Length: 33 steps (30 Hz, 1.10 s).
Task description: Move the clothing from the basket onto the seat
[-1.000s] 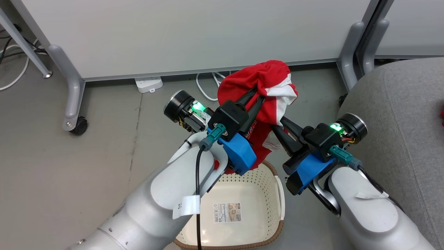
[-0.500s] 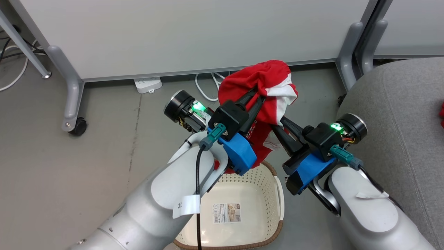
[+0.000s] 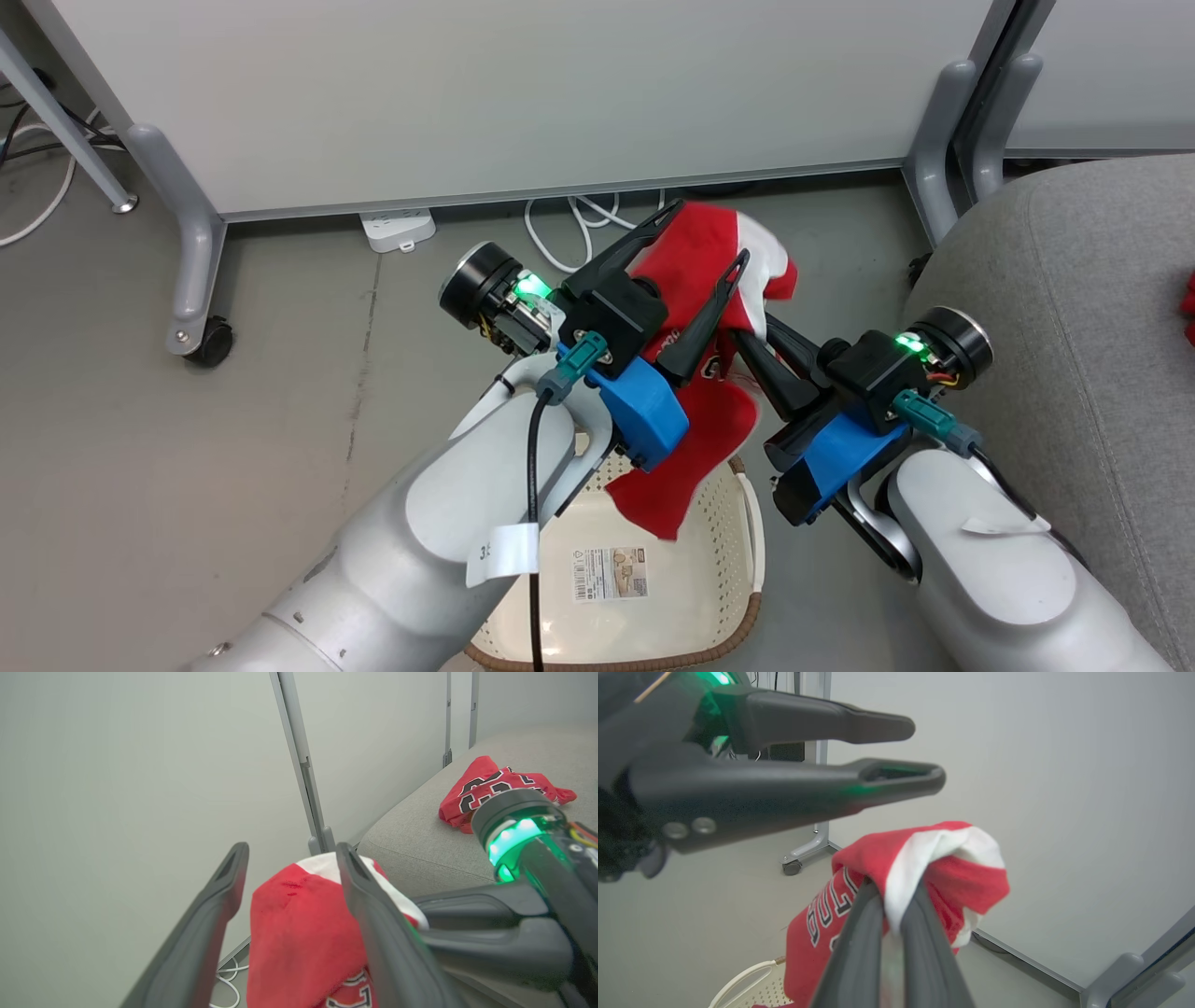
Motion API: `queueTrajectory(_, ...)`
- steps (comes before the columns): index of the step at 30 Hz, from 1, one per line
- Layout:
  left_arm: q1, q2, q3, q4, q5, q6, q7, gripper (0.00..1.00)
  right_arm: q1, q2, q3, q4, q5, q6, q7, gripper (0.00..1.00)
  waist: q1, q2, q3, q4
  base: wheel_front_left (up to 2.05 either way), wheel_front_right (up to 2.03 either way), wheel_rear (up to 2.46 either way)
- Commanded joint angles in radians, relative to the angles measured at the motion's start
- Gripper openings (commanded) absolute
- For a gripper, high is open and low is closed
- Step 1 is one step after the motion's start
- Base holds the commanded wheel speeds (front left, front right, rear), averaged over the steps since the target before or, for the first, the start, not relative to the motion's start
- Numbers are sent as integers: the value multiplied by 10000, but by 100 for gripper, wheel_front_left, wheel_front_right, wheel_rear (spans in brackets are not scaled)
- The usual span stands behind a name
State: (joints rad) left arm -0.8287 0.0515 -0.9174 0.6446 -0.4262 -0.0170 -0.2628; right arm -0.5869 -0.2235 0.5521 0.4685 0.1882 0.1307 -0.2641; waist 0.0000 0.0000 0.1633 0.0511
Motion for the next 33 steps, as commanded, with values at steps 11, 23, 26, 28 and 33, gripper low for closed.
queueTrajectory(11,-104,-11,112,-57,131,93,-28,100,221,-62,-309,-44,118,1,-5,0,0,0,99,-135,0,0,0)
queueTrajectory(23,-211,26,164,-174,327,38,-28,100,232,-55,-1552,-375,8,1,-5,0,0,0,692,-700,0,0,0)
queueTrajectory(26,-227,55,119,-217,407,-10,-28,100,176,-24,-1887,-507,-30,1,-5,0,0,0,885,-965,0,0,0)
queueTrajectory(28,-222,84,99,-262,440,-59,-28,100,129,-15,-2132,-591,-37,1,-5,0,0,0,1039,-1176,0,0,0)
queueTrajectory(33,-224,122,-21,-363,594,-151,-28,100,209,2,-2836,-885,-100,1,-5,0,0,0,1382,-1674,0,0,0)
